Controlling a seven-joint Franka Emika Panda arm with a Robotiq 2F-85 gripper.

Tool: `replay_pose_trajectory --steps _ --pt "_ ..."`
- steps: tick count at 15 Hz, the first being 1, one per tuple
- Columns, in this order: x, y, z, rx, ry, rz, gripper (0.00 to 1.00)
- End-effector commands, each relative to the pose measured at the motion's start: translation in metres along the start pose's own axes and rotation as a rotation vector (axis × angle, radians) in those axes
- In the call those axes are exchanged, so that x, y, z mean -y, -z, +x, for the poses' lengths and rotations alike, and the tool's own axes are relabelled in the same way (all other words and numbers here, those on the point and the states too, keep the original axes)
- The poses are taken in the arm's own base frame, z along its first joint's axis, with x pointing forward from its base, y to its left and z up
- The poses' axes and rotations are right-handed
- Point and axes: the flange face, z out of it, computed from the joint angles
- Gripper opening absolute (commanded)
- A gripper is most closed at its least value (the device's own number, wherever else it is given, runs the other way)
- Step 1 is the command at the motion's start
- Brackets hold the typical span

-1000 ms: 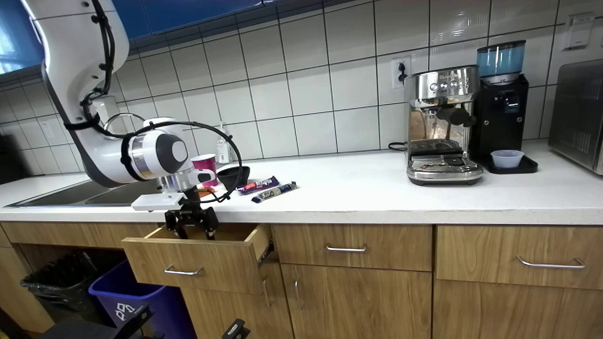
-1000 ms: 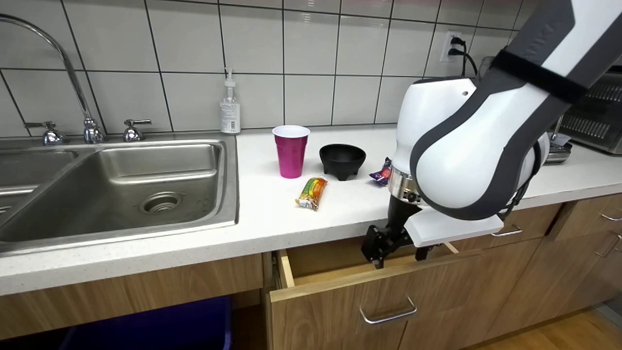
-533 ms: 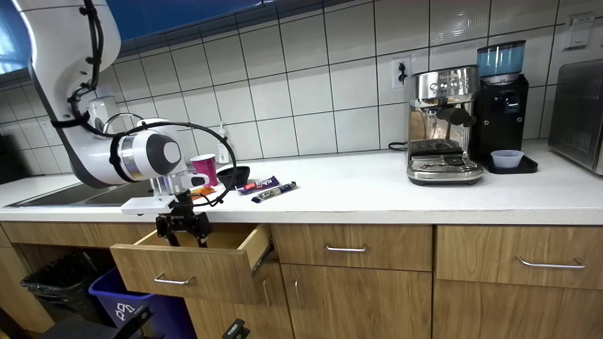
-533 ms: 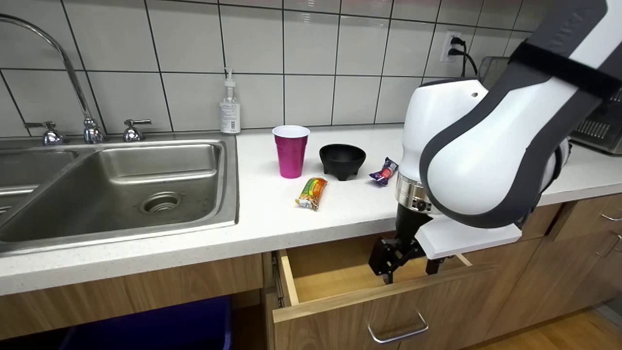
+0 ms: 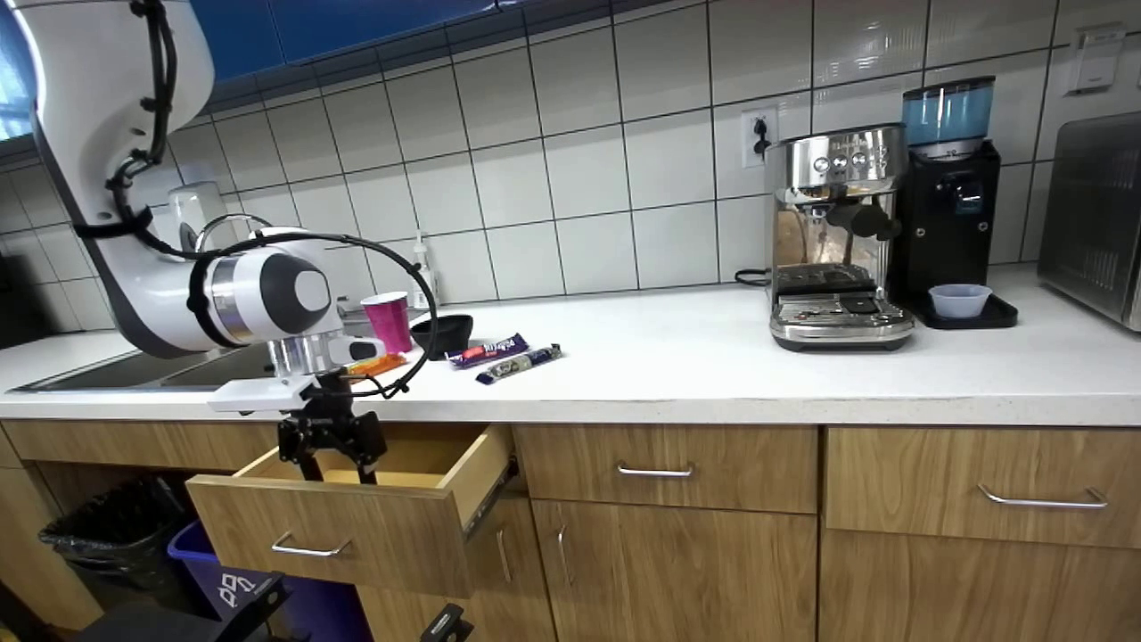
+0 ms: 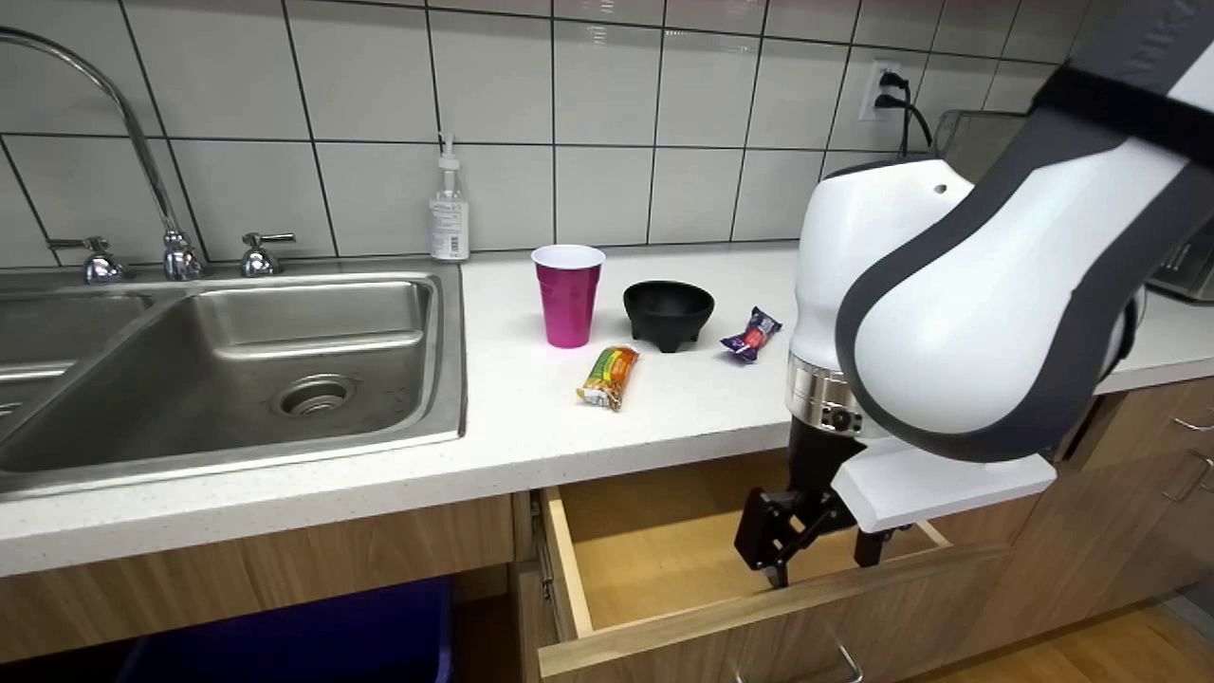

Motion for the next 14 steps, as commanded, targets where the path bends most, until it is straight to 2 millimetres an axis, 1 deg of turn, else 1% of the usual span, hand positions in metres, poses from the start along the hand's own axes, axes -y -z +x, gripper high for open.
replay_pose_trajectory --steps 1,8,14 --pt "0.002 -0.0037 -0.0213 0.068 0.016 0.007 1.0" --pt "0.0047 -0.0067 -0.0288 0.106 0.019 0.001 1.0" --pt "0.0077 -0.0079 -0.0313 0.131 0.025 -0.003 1.0"
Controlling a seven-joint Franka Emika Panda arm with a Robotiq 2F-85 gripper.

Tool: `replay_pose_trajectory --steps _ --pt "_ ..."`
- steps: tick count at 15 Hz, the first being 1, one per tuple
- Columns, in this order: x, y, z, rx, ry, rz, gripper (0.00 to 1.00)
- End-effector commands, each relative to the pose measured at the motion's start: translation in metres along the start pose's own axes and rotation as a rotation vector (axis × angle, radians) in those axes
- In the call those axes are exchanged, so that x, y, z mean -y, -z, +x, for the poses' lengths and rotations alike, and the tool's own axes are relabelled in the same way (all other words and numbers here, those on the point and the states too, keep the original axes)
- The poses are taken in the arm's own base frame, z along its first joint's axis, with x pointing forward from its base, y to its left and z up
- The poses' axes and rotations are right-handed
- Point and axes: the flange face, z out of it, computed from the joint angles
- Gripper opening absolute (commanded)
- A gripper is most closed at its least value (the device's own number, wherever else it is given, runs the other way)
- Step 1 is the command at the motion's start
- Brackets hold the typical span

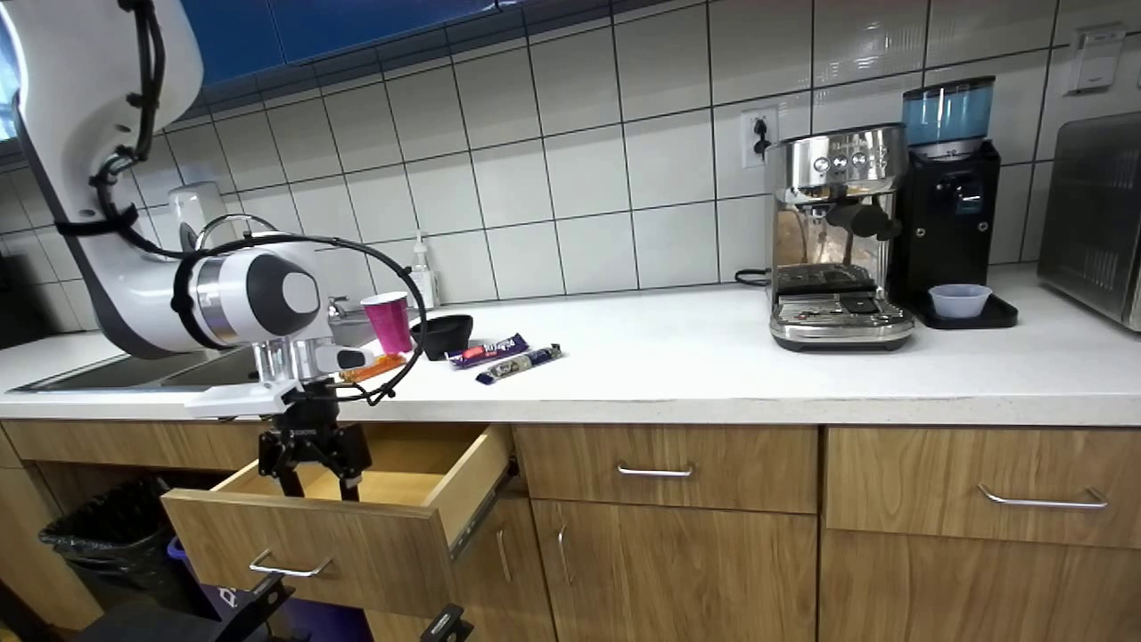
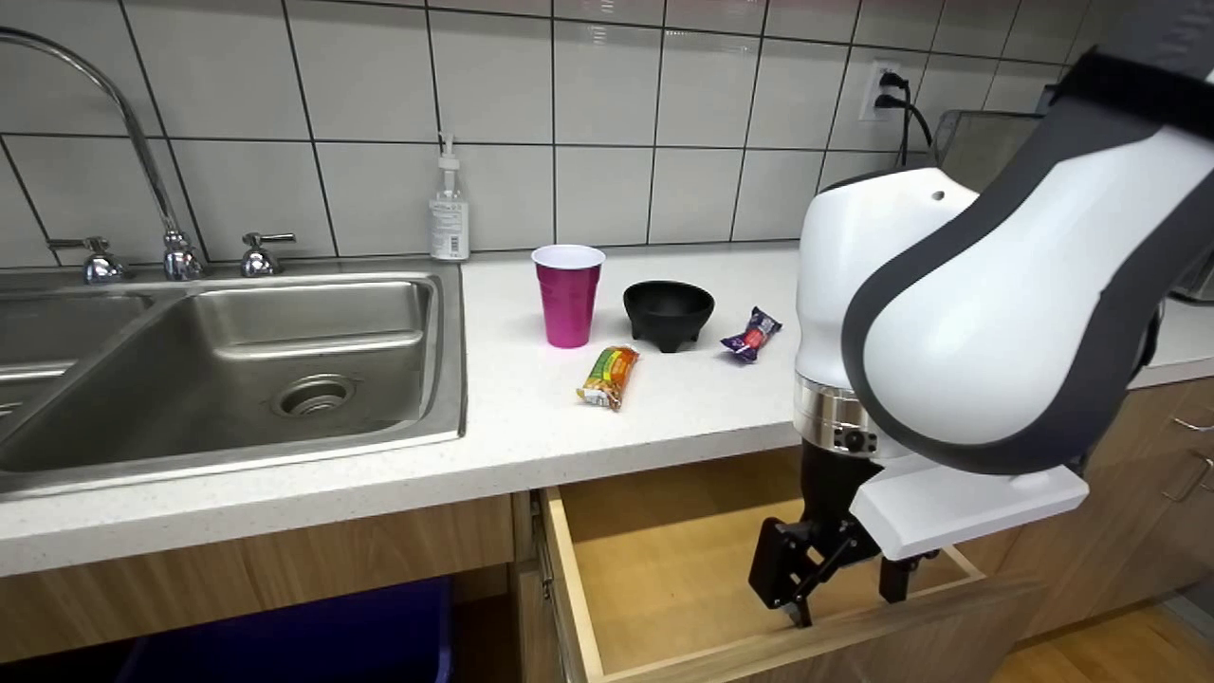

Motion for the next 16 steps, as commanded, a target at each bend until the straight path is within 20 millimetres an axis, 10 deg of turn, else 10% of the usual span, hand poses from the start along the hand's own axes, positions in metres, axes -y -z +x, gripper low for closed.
replay_pose_trajectory --steps 1,16 --pt "0.003 -0.001 -0.011 0.046 0.012 0.009 1.0" --pt "0.014 0.101 0.023 -0.191 0.009 0.032 1.0"
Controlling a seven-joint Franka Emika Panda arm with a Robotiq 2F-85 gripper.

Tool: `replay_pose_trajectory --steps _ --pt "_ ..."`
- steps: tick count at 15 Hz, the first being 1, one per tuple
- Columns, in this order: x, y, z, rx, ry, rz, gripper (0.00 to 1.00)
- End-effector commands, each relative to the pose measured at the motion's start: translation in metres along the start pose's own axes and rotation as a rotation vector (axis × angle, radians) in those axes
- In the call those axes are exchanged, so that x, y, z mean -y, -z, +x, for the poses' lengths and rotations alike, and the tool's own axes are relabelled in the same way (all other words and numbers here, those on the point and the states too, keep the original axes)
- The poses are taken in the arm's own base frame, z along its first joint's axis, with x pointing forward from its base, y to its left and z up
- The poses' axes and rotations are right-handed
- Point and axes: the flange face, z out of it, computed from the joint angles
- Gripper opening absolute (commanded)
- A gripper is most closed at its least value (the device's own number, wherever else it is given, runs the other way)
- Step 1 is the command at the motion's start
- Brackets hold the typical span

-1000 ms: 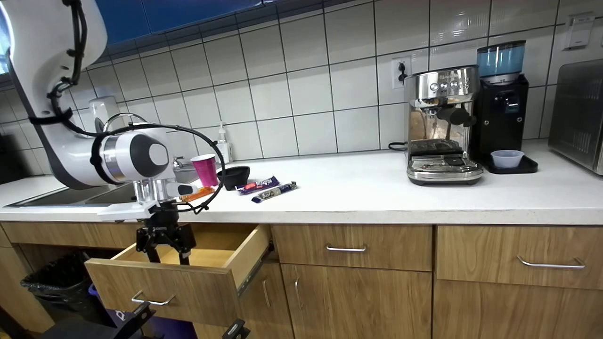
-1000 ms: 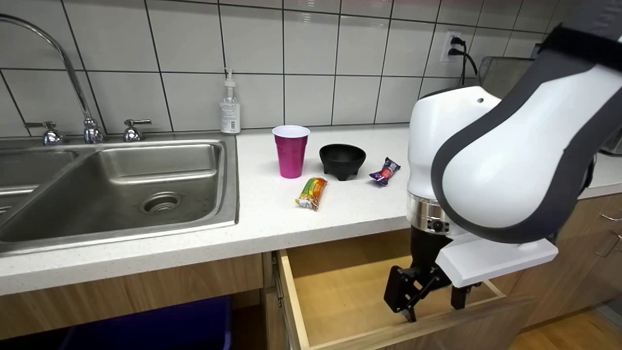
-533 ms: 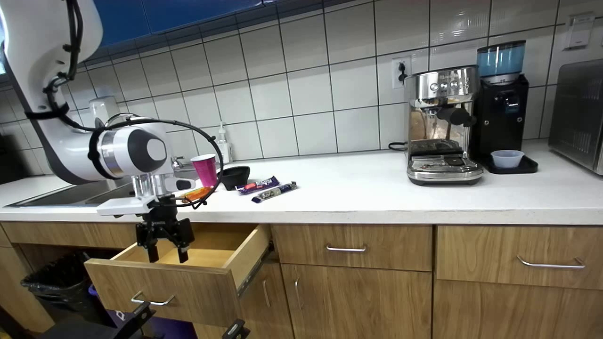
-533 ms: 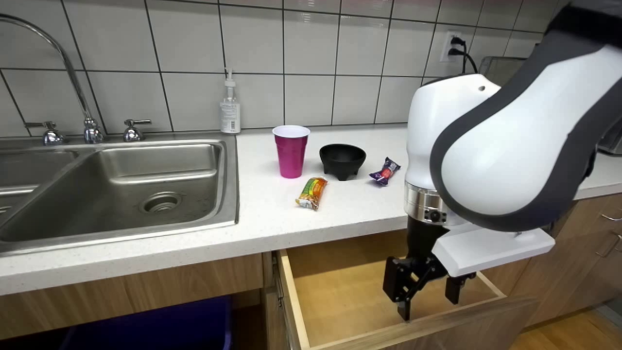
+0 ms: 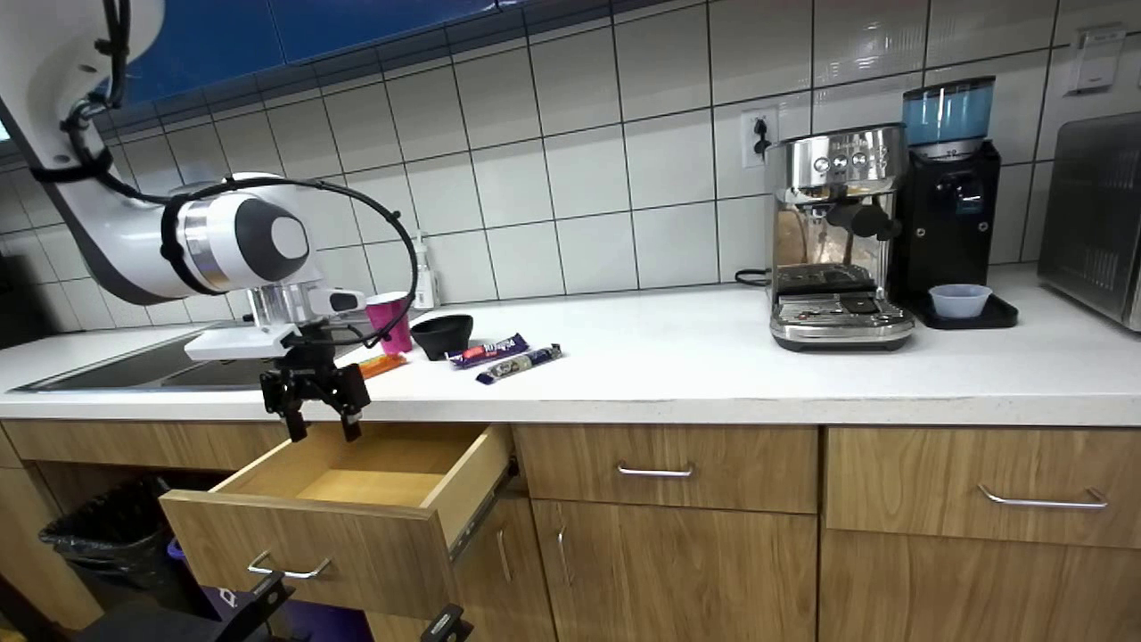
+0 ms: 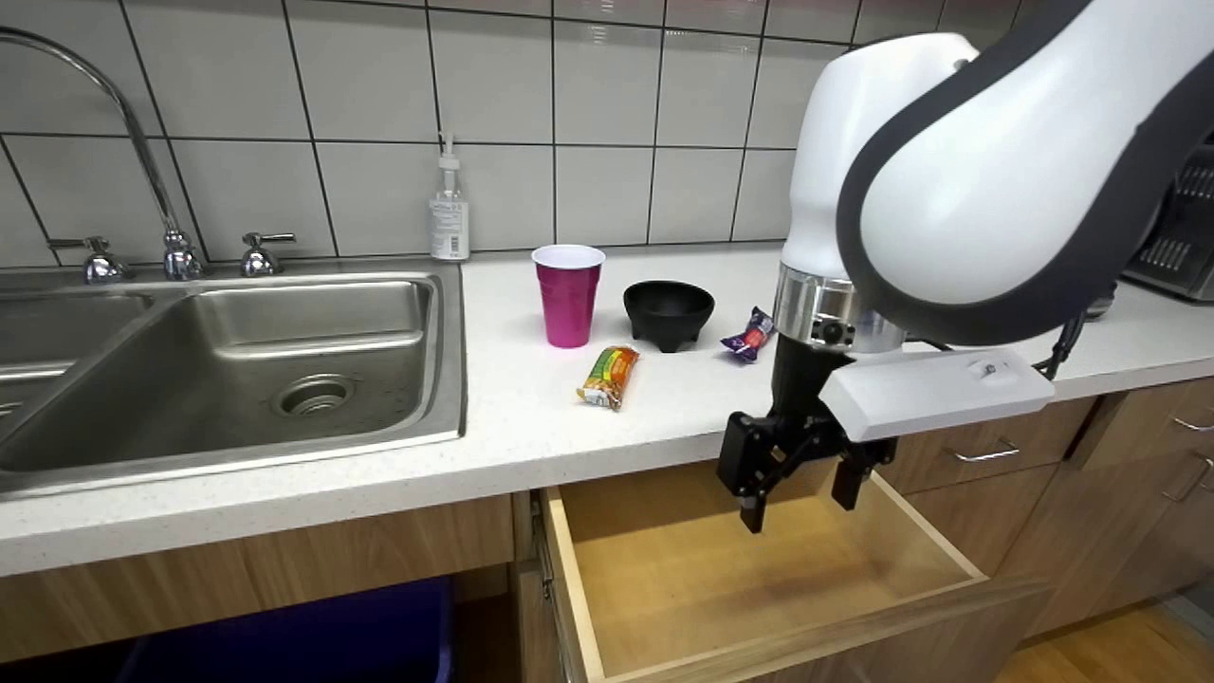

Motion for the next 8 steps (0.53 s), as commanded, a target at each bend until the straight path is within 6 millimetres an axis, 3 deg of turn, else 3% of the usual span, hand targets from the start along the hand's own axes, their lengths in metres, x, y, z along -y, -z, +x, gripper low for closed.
replay_pose_trajectory --steps 1,8 --pt "0.008 0.031 0.013 -0.051 0.006 -0.003 1.0" --pt "0.026 0.061 0.049 -0.112 0.027 0.007 1.0"
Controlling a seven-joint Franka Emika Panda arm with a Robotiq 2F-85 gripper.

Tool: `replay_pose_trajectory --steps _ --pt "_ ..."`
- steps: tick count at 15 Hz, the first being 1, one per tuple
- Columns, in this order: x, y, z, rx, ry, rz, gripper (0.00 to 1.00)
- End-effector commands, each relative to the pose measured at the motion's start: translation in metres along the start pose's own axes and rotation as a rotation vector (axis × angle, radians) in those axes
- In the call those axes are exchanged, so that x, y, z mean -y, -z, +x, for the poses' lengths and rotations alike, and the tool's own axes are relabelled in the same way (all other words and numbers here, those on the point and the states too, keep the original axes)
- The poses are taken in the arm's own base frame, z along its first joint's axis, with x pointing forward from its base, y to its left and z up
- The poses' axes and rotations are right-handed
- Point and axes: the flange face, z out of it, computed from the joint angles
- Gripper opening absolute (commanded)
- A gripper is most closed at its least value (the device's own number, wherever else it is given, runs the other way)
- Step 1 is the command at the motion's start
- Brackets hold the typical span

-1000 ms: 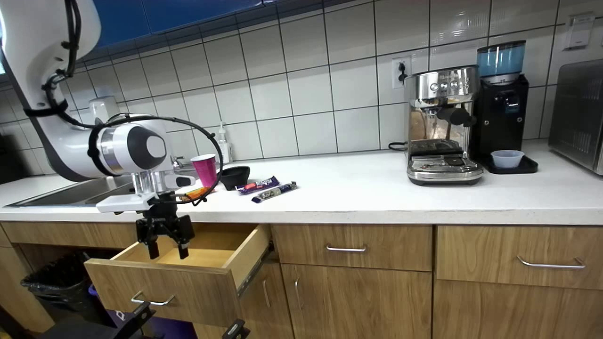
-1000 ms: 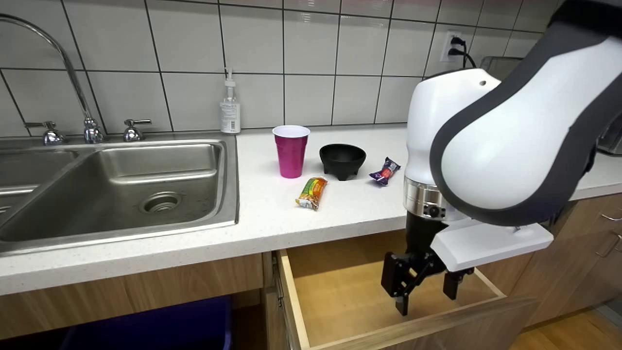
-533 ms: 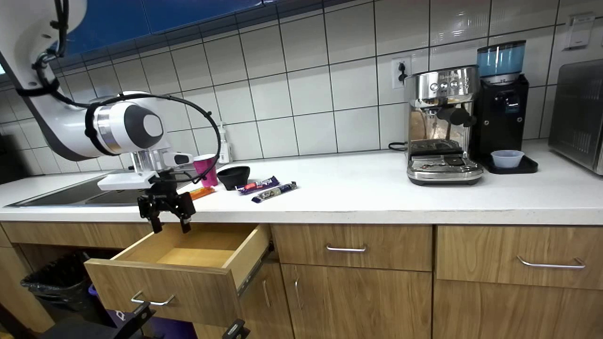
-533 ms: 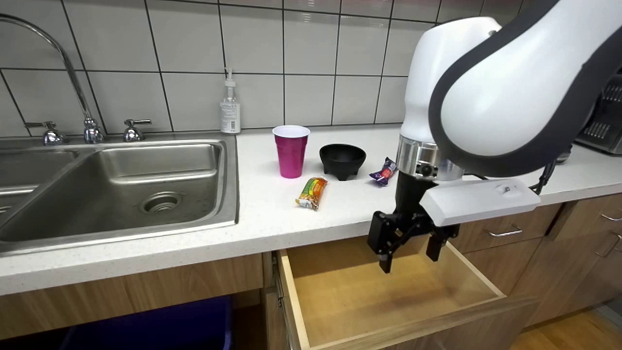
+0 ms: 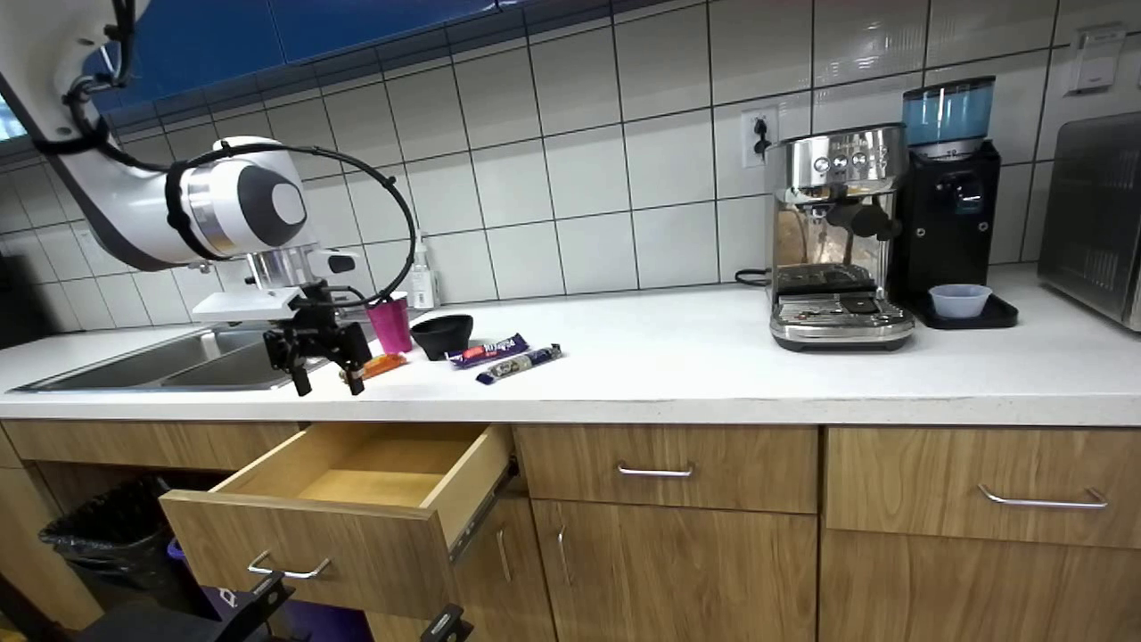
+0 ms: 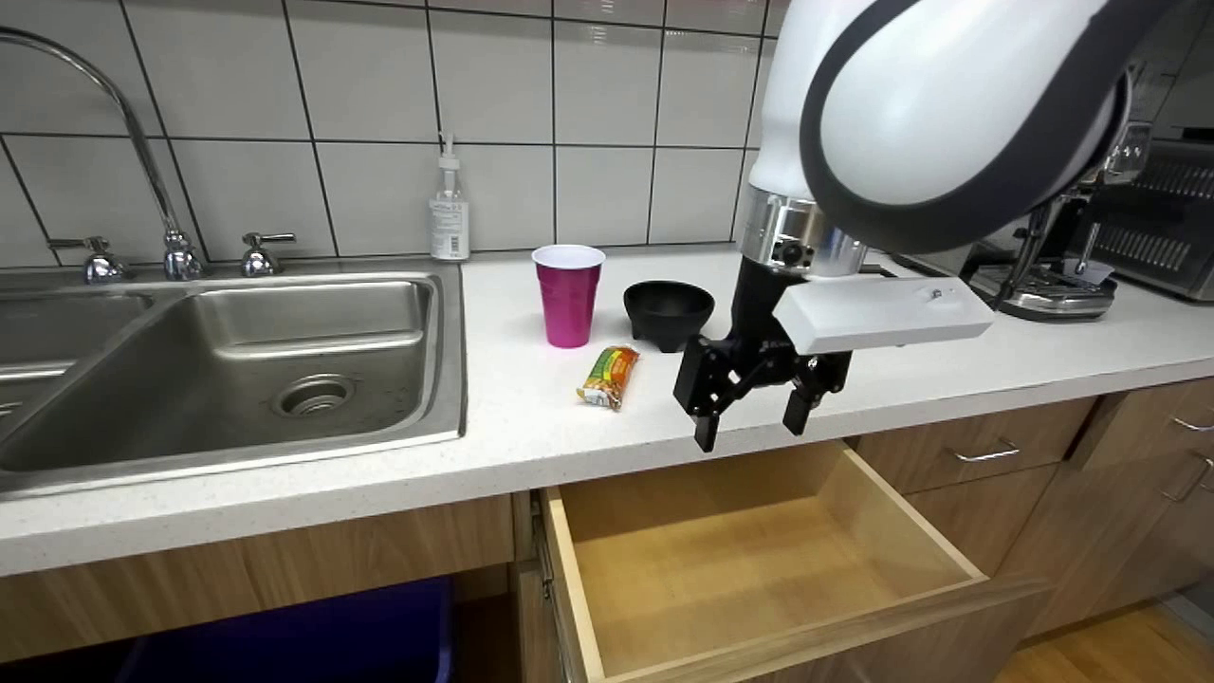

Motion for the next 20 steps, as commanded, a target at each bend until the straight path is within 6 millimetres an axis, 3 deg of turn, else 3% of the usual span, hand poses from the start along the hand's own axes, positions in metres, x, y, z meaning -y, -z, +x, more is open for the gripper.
replay_pose_trajectory --steps 1,9,20 --pt "0.012 0.015 0.021 -0.003 0.001 -0.017 1.0" --pt "0.032 0.021 0.066 -0.007 0.005 -0.009 1.0" --pt "0.058 0.004 0.125 0.031 -0.072 -0.026 1.0"
